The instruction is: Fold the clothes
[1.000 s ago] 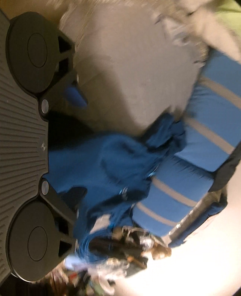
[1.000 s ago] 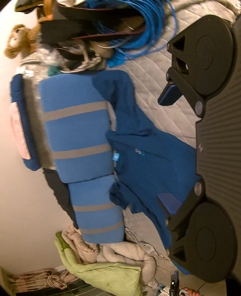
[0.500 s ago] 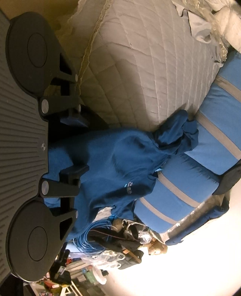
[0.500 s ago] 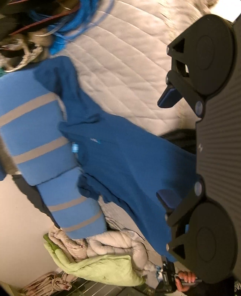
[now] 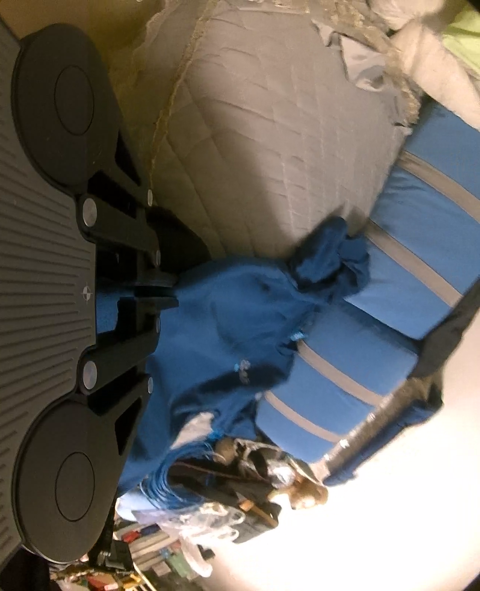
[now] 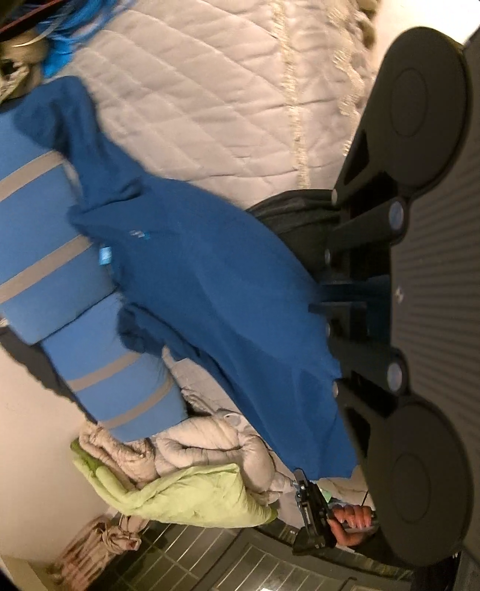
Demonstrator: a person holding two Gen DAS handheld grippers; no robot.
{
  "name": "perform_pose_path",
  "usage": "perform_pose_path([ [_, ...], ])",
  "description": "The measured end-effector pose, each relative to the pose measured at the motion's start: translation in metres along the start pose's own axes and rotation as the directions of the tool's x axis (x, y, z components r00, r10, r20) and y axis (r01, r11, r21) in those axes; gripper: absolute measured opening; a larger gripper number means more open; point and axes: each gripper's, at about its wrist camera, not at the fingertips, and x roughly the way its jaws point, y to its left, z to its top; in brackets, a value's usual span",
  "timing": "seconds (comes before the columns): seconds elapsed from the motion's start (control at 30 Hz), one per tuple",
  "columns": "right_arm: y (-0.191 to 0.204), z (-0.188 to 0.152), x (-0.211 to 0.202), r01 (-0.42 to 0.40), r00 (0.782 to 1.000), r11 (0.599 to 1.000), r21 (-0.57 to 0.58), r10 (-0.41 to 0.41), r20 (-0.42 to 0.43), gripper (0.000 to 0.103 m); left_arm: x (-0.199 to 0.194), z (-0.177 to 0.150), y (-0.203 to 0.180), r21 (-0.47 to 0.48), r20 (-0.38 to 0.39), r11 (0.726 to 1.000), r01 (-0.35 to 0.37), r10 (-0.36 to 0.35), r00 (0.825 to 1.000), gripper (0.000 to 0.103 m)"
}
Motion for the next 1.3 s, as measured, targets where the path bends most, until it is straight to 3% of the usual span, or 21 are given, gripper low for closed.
perform_pose_path([
  [0.23, 0.013, 0.004, -0.034, 0.052, 0.996, 0.999, 0.013, -0.053, 0.067, 0.005, -0.032, -0.011, -0.006, -0.034, 0.055, 0.999, -0.022, 0.024, 0.998, 0.004],
  [0.43, 0.000, -0.002, -0.030, 0.148, 0.989, 0.988, 0.041, -0.149, 0.009, 0.006, -0.005, -0.025, 0.004, -0.056, -0.045, 0.995, -0.087, 0.085, 0.995, 0.005],
  [0.5, -0.005, -0.003, -0.022, 0.175, 0.984, 0.983, 0.053, -0.174, -0.023, 0.009, -0.001, -0.024, 0.003, -0.036, -0.046, 0.994, -0.106, 0.104, 0.994, 0.007],
  [0.53, -0.005, 0.000, -0.021, 0.191, 0.982, 0.980, 0.055, -0.190, -0.022, 0.017, -0.002, -0.022, 0.002, -0.020, -0.039, 0.992, -0.121, 0.120, 0.992, 0.011],
  [0.57, -0.005, 0.002, -0.020, 0.206, 0.978, 0.977, 0.058, -0.205, -0.021, 0.040, -0.005, -0.019, 0.001, -0.004, -0.029, 0.990, -0.138, 0.138, 0.990, 0.019],
  [0.6, -0.006, 0.004, -0.022, 0.226, 0.974, 0.973, 0.052, -0.226, -0.007, 0.049, -0.007, -0.016, 0.000, 0.012, -0.019, 0.988, -0.156, 0.156, 0.988, 0.027],
  [0.67, -0.004, 0.012, -0.031, 0.262, 0.964, 0.964, 0.038, -0.264, 0.039, 0.084, -0.018, -0.008, -0.003, 0.045, 0.020, 0.981, -0.188, 0.187, 0.982, 0.050],
  [0.77, 0.002, 0.032, -0.047, 0.323, 0.940, 0.946, 0.013, -0.322, 0.113, 0.093, -0.038, 0.010, -0.015, 0.093, 0.082, 0.972, -0.215, 0.208, 0.975, 0.060],
  [0.9, 0.013, 0.066, -0.071, 0.386, 0.903, 0.922, -0.002, -0.377, 0.207, 0.099, -0.065, 0.040, -0.040, 0.170, 0.162, 0.955, -0.244, 0.217, 0.963, 0.066],
  [1.03, 0.026, 0.101, -0.102, 0.417, 0.866, 0.909, -0.004, -0.395, 0.307, 0.100, -0.099, 0.070, -0.061, 0.228, 0.221, 0.955, -0.189, 0.138, 0.965, 0.071],
  [1.1, 0.034, 0.119, -0.122, 0.445, 0.834, 0.896, -0.008, -0.411, 0.368, 0.102, -0.116, 0.085, -0.071, 0.243, 0.248, 0.958, -0.152, 0.090, 0.964, 0.073],
  [1.3, 0.049, 0.168, -0.180, 0.520, 0.723, 0.854, 0.031, -0.459, 0.516, 0.103, -0.147, 0.119, -0.101, 0.277, 0.336, 0.951, -0.134, 0.034, 0.941, 0.077],
])
